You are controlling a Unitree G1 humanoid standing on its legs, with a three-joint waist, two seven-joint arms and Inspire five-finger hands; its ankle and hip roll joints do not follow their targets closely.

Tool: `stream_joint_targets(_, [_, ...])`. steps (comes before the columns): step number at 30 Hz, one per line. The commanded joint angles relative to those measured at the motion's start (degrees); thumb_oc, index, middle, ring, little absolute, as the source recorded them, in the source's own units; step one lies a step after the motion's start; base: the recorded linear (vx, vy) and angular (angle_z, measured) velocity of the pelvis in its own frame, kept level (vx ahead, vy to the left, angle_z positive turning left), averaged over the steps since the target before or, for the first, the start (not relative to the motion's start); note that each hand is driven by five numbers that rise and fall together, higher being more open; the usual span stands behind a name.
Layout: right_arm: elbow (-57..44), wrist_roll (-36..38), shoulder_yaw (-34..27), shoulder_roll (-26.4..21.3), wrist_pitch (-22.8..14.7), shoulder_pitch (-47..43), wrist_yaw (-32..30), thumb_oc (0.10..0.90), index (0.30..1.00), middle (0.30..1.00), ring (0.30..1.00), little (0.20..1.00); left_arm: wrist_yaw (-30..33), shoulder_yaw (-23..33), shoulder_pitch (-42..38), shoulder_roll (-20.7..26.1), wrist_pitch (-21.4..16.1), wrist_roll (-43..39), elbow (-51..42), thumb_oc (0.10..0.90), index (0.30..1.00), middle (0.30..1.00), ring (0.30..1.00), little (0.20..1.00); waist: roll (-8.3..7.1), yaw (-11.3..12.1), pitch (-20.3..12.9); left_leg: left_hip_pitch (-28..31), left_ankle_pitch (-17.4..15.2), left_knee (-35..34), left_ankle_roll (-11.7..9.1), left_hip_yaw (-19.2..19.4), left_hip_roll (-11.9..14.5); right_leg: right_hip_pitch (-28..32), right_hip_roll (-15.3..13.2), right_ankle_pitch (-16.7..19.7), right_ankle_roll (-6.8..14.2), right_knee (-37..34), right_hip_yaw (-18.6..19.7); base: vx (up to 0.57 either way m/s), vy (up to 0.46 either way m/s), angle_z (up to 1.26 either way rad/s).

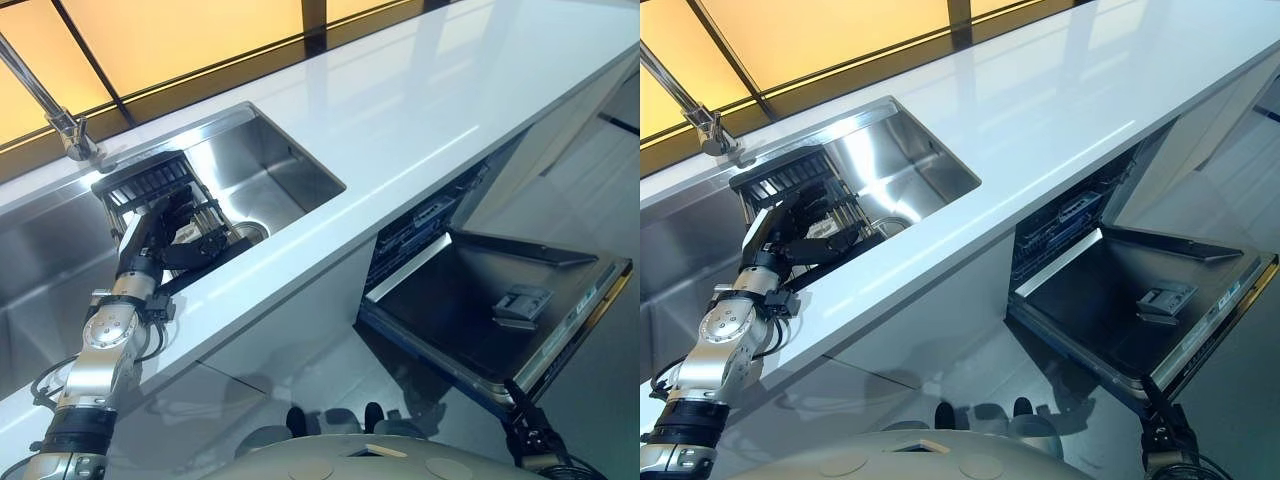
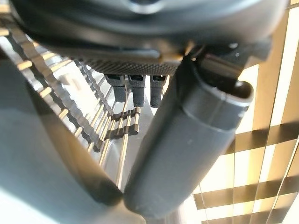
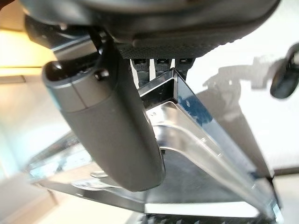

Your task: Pick up plates and place into dishwasher.

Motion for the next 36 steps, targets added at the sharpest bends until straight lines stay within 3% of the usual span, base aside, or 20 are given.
stream_joint_targets(1, [1.61,-9.60,-0.20,-4.81,-5.16,-7.99,-7.06,0.800,0.900,0.900,0.900,0.900,-0.07,0.63,-10.12,5.00,-3.41,1.60,-2.72,0.800,0.900,0.900,0.900,0.900,-0.05,1.95,1.29,-4.42,-8.11,12.59,-0.05,-0.36,-1.63,-2.60,-0.55,-4.46,1.42,10.15,-2.40,-0.01,-0.151,0.11])
stream_joint_targets(2, [2.08,-11.99,-0.18,-5.50,-5.86,-8.06,-9.31,0.800,0.900,0.900,0.900,0.900,0.03,0.30,-10.91,5.22,-3.04,1.83,-3.71,0.800,0.900,0.900,0.900,0.900,0.30,1.96,2.59,-5.74,-8.62,15.49,-0.06,-0.56,-1.22,-3.28,-1.11,-4.94,1.02,12.35,-2.61,-0.08,-0.129,0.17])
stream_joint_targets(9, [-1.53,-12.13,1.30,-6.38,-8.36,-9.43,-8.54,0.800,0.900,0.900,0.900,0.900,0.02,-0.09,-13.36,5.05,-4.18,1.46,-4.20,0.800,0.900,0.900,0.900,0.900,2.90,1.52,6.73,-10.39,-9.32,22.30,0.07,-0.54,-0.91,-7.86,-2.58,-7.50,0.16,21.45,-2.37,-0.06,-0.038,0.06])
stream_joint_targets(15, [-3.71,-11.79,0.24,-8.03,-10.60,-8.18,-6.70,0.800,0.900,0.900,0.900,0.900,-0.75,-0.34,-12.78,4.07,-2.98,1.65,-5.03,0.800,0.900,0.900,0.900,0.900,4.22,0.81,7.45,-13.07,-10.67,28.44,-0.32,-0.45,-0.83,-9.39,-3.99,-9.00,-0.41,26.81,-1.57,0.08,0.020,-0.10])
stream_joint_targets(20, [-9.74,-13.55,-1.30,-7.74,-12.53,-4.20,-4.47,0.800,0.900,0.900,0.900,0.900,-2.97,0.93,-8.32,2.59,-2.17,1.45,-6.23,0.800,0.900,0.900,0.900,0.900,5.24,-0.19,6.61,-11.95,-12.02,31.10,-0.33,-0.33,-1.01,-8.37,-5.07,-10.26,-0.49,29.78,-0.83,0.21,0.074,0.03])
stream_joint_targets(24, [-15.42,-13.83,-1.59,-7.88,-12.64,-2.50,-0.61,0.800,0.900,0.900,0.900,0.900,-4.30,1.90,-5.02,1.95,-2.67,1.62,-6.84,0.800,0.900,0.900,0.900,0.900,5.39,-0.69,5.56,-11.41,-13.13,32.71,-0.19,0.30,-1.24,-8.26,-5.44,-10.98,-0.33,31.70,-0.36,0.14,0.054,-0.03])
stream_joint_targets(29, [-21.25,-15.52,-1.40,-7.59,-12.56,-1.09,8.46,0.800,0.900,0.900,0.900,0.900,-7.31,3.56,-1.12,1.72,-2.87,2.01,-6.88,0.800,0.900,0.900,0.900,0.900,4.75,-0.77,4.36,-9.35,-14.60,34.02,-0.02,1.06,-1.59,-6.26,-5.79,-11.07,0.33,31.89,0.02,0.16,0.008,-0.06])
stream_joint_targets(36, [-37.69,-18.73,2.46,-5.51,-8.43,-0.20,16.51,0.800,0.900,0.900,0.900,0.900,-11.31,6.46,3.32,2.39,-4.09,2.90,-6.55,0.800,0.900,0.900,0.900,0.900,2.91,-0.43,3.04,-8.51,-16.41,37.43,0.37,1.43,-1.05,-5.02,-5.63,-10.73,1.41,32.80,0.97,0.10,-0.049,-0.08])
